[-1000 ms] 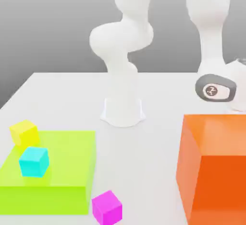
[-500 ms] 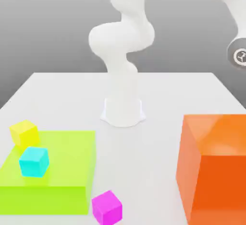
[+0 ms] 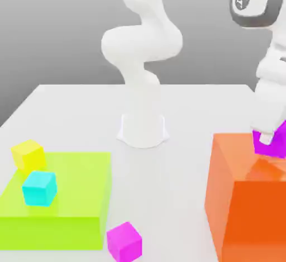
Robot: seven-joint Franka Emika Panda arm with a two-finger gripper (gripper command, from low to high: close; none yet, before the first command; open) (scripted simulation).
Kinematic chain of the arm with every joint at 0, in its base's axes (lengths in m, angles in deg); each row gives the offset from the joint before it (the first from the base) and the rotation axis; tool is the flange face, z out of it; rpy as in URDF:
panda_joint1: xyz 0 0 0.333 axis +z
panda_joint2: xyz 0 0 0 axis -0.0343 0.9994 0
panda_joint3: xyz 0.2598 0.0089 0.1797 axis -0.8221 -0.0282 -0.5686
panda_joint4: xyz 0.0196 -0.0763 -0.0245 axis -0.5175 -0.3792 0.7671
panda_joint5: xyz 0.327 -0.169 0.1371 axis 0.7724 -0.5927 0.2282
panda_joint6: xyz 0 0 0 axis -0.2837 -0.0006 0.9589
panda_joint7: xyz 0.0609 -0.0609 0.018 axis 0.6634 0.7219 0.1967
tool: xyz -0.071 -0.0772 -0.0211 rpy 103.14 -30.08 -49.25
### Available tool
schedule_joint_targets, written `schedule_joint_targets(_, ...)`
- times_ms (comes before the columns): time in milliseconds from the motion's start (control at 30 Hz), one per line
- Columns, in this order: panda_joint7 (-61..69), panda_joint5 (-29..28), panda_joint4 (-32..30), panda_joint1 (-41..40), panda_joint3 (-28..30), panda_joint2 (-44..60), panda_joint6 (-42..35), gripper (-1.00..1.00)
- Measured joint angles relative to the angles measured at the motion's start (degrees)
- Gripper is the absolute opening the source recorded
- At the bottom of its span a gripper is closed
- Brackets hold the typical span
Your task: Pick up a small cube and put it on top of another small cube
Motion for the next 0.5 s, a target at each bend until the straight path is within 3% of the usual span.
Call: schedule_joint_targets(500,28.31,-12.0,-9.35,-22.87,25.36,-12.88,0.94,-1.0)
